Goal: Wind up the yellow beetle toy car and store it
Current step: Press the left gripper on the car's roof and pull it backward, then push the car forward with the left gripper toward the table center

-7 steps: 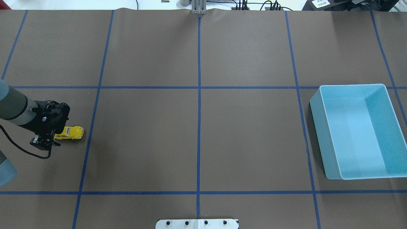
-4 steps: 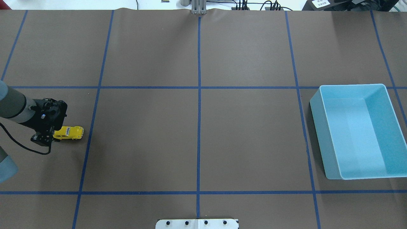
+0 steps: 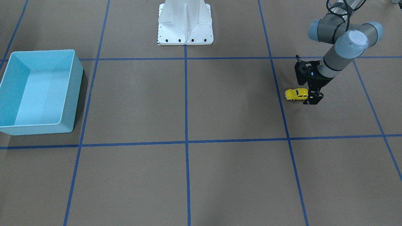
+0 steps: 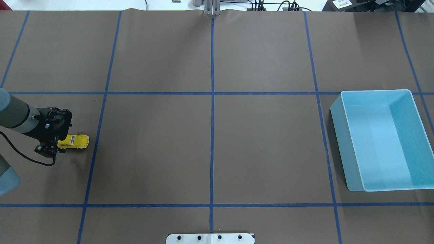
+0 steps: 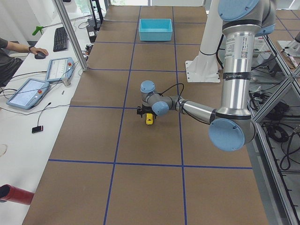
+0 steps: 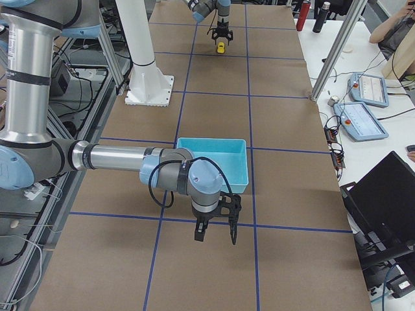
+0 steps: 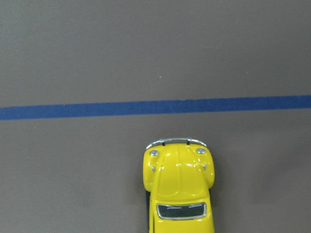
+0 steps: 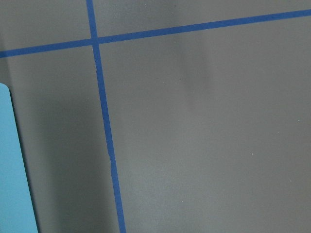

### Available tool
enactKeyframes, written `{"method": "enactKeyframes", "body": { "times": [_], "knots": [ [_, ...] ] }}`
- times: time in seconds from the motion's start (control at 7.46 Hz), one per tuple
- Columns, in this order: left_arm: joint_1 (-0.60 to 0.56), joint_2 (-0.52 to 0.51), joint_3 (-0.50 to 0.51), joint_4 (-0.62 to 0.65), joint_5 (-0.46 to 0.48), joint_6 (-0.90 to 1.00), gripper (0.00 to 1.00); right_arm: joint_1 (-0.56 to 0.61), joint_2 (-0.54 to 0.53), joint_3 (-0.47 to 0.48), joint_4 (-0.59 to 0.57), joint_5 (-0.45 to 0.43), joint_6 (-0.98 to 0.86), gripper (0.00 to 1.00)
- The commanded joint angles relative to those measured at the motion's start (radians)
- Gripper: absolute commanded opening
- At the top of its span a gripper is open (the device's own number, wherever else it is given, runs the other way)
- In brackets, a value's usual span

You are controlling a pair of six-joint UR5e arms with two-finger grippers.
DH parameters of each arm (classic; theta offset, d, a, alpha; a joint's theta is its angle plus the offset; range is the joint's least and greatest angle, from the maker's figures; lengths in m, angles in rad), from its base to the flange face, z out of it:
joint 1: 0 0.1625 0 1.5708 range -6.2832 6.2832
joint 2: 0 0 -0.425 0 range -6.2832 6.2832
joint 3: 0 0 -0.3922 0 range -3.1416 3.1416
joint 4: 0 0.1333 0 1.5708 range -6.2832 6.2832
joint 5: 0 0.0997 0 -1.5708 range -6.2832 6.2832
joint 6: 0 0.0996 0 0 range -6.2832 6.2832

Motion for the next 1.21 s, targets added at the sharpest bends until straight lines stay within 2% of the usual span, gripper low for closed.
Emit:
{"method": "enactKeyframes", "body": {
  "times": [0.0,0.27,0.4,0.54,0.67,1.07],
  "knots": [
    [0.002,-0.003,0.003,-0.003,-0.001,-0.045,0.69,0.0,0.0,0.0,0.0,0.0,0.0,1.0],
    [0.002,-0.007,0.005,-0.003,-0.002,-0.047,0.35,0.0,0.0,0.002,0.0,0.0,0.0,1.0],
    [0.002,-0.007,0.003,-0.019,-0.002,-0.045,0.15,0.0,0.0,0.002,0.0,0.0,0.0,1.0],
    [-0.001,-0.01,-0.003,-0.044,-0.005,-0.043,0.06,0.0,0.0,0.002,0.0,0.0,0.0,1.0],
    [-0.008,-0.013,-0.023,-0.09,-0.063,-0.046,0.02,0.0,0.0,0.0,0.0,0.0,0.0,1.0],
    [0.001,-0.154,-0.008,-0.098,-0.062,-0.082,0.0,0.0,0.0,0.002,0.0,0.0,0.0,1.0]
  ]
}}
